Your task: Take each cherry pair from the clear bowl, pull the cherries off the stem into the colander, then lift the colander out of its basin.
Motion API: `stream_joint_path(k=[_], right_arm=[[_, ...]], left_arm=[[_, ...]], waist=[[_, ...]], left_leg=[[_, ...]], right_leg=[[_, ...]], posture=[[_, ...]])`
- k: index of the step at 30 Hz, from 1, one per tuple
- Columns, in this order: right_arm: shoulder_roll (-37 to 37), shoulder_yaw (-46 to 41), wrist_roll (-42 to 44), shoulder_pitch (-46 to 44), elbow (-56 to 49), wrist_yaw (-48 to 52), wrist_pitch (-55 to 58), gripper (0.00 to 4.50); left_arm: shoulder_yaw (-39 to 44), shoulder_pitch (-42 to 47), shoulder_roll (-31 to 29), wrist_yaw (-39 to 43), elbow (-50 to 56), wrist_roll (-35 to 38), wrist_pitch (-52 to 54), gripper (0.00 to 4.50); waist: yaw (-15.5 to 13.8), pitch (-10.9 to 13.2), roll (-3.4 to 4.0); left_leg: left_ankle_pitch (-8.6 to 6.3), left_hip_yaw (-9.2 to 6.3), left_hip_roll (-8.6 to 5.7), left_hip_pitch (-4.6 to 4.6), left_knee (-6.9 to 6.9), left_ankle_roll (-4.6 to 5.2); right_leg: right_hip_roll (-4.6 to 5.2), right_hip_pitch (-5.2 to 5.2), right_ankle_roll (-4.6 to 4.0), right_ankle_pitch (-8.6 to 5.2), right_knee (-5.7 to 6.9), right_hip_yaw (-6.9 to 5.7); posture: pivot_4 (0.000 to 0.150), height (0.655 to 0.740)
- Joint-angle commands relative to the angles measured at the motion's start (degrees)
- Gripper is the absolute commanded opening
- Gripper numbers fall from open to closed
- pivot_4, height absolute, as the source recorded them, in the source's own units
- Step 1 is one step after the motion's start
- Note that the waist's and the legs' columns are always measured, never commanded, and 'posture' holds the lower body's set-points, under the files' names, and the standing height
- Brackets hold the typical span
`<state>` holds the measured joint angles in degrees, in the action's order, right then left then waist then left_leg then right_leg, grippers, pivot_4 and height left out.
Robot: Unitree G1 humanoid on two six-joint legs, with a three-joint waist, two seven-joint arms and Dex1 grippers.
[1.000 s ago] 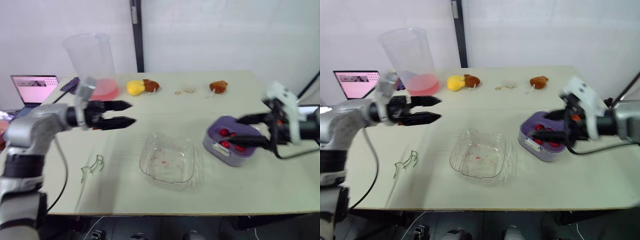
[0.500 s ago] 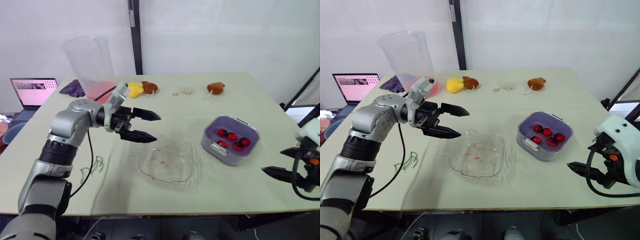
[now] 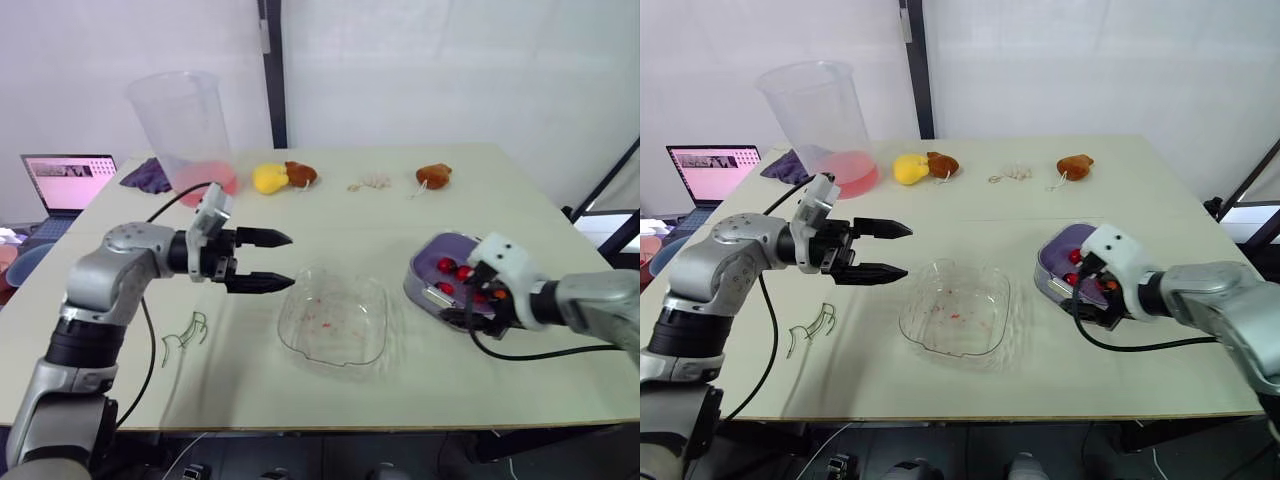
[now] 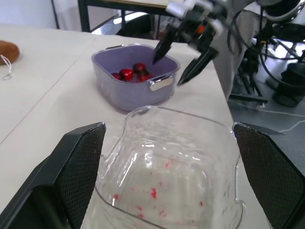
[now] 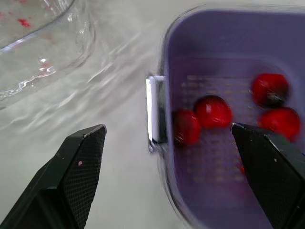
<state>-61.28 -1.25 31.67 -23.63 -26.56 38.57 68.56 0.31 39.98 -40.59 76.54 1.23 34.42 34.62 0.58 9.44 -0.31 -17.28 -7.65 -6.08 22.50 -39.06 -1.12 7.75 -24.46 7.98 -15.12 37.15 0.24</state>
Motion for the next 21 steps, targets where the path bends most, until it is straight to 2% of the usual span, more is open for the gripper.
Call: stream_joint_path(k=[1,4,13,17,18,21], right_arm=[[1.2,2.5,-2.4,-2.6,1.7,-0.6,-1.6,3.63],[1.9,4.8,-4.0,-4.2,3.8,-0.4,-2.8,2.19],[1.4,5.0,-5.1,-5.2,4.3,1.0,-3.7,2.19],[-0.4,5.8,-5.6,-5.1,1.9,1.5,-3.0,0.40],[-0.4,5.6,-5.5,-5.3,1.6,1.5,-2.7,0.22],[-1.0,4.7,-5.7,-4.7,0.8,1.2,-2.1,0.24]], left_arm=[[2.4,-0.2,-0.9,-2.2,2.8,1.1,0.4,4.50],[3.2,-0.5,-1.3,-2.8,4.0,2.2,1.6,4.50],[3.3,-1.1,-2.0,-4.3,4.9,3.3,2.4,4.50],[2.4,-0.9,-2.0,-4.4,5.1,2.9,2.2,4.50],[2.2,-0.5,-1.8,-4.6,5.2,2.9,2.2,4.50],[1.8,0.3,-1.3,-4.9,5.5,3.3,2.8,4.50]], waist=[[0.0,0.0,0.00],[0.0,0.0,0.00],[0.1,0.0,0.00],[0.0,0.0,0.00],[0.0,0.0,0.00],[0.0,0.0,0.00]], left_leg=[[0.00,0.00,-0.01,0.02,-0.01,0.00],[0.00,0.00,-0.03,0.02,-0.04,0.00],[0.00,0.00,-0.01,0.01,-0.01,0.00],[0.00,0.00,-0.01,0.01,-0.01,0.00],[0.00,0.00,-0.01,0.01,-0.02,0.00],[0.00,0.00,-0.02,0.02,-0.01,0.00]], right_leg=[[0.00,0.00,0.00,0.00,0.00,0.00],[0.00,0.00,0.00,0.00,0.01,0.01],[-0.01,-0.01,0.00,0.00,0.00,0.01],[-0.01,-0.01,0.00,0.00,0.00,0.01],[-0.01,-0.01,0.00,0.00,-0.01,0.01],[-0.01,-0.01,0.00,0.00,-0.01,0.01]], posture=[[0.150,0.7400],[0.150,0.7400],[0.150,0.7400],[0.150,0.7400],[0.150,0.7400],[0.150,0.7400]])
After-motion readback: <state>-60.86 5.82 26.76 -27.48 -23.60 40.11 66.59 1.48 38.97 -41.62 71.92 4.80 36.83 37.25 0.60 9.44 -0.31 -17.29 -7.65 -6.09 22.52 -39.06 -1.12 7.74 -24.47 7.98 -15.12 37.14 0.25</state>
